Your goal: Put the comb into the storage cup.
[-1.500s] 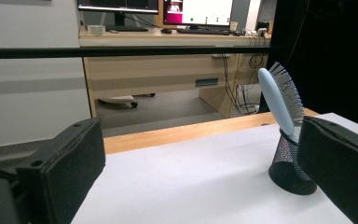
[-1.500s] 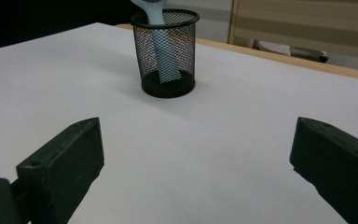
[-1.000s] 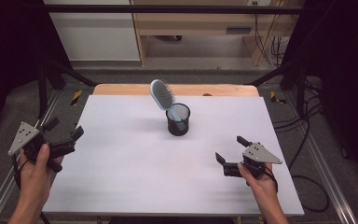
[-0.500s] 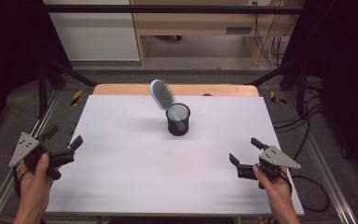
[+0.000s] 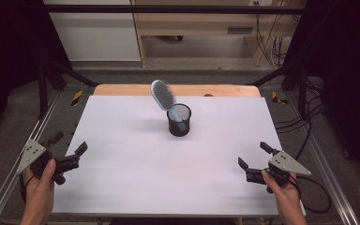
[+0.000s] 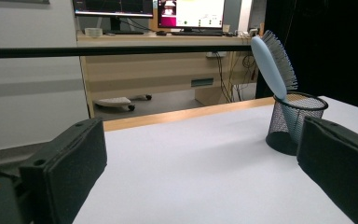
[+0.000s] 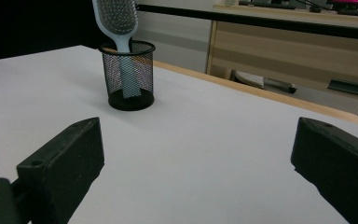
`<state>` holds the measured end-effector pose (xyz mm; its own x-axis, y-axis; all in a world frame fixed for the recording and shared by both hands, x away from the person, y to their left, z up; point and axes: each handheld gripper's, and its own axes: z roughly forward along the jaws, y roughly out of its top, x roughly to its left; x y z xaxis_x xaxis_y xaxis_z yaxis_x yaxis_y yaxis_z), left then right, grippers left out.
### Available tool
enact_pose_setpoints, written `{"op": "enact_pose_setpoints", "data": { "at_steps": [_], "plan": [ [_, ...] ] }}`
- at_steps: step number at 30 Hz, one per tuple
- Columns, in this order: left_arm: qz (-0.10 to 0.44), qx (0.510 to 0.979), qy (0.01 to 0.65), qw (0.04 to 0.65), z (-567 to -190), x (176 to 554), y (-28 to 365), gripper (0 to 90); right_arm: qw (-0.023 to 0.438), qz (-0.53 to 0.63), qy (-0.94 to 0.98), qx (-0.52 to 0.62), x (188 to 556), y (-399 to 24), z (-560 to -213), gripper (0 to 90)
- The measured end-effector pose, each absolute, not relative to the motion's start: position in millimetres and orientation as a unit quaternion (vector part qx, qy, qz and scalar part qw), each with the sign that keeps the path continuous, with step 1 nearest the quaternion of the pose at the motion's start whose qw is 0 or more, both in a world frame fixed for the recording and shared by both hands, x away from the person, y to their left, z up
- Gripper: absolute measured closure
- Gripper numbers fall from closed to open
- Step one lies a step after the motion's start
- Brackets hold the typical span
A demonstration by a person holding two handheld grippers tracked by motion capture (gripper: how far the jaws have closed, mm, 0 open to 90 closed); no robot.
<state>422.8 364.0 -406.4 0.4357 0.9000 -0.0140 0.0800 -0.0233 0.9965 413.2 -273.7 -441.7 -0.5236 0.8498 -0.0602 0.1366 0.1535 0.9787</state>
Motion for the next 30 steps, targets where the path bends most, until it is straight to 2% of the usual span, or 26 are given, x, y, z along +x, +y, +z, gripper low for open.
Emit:
{"op": "enact_pose_setpoints", "data": {
  "at_steps": [30],
  "plan": [
    [0.324, 0.639, 0.368, 0.593, -439.5, 422.6, 340.6, 1.9, 0.315, 0.556, 0.684, 0.352, 410.7, -274.4, -460.3, 2.7]
  ]
}}
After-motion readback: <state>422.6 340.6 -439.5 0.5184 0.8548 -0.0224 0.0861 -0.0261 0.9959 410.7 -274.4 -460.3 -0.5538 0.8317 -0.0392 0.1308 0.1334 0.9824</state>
